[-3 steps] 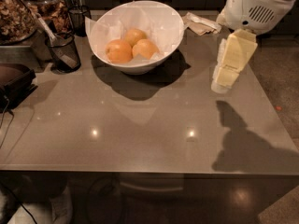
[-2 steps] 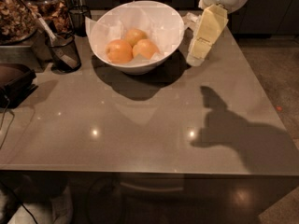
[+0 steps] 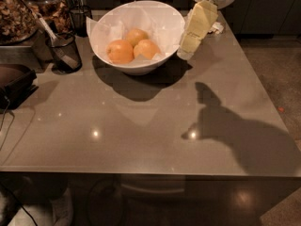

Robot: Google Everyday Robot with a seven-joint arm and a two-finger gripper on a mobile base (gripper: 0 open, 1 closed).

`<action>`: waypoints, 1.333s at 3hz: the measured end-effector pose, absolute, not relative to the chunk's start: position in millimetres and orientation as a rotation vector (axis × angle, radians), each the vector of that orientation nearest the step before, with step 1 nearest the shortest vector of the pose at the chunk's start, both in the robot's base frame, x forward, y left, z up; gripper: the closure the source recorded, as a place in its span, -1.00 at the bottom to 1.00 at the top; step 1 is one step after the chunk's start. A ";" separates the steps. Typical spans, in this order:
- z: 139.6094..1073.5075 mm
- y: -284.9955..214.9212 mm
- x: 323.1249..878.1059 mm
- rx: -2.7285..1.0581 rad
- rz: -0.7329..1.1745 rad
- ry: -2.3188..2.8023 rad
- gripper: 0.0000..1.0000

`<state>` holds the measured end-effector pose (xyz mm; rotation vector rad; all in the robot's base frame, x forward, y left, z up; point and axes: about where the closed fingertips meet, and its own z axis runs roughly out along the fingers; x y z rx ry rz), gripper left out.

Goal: Pick orange from white bowl

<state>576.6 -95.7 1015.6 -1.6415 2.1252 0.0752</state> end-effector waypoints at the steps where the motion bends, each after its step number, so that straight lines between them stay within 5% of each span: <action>1: 1011.4 -49.0 641.1 -1.624 0.089 2.151 -1.00; 4: 982.0 -29.2 680.7 -1.667 0.093 2.140 -1.00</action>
Offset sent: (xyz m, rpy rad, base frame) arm 0.0838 0.0599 -0.0116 -0.0635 0.1378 -0.0122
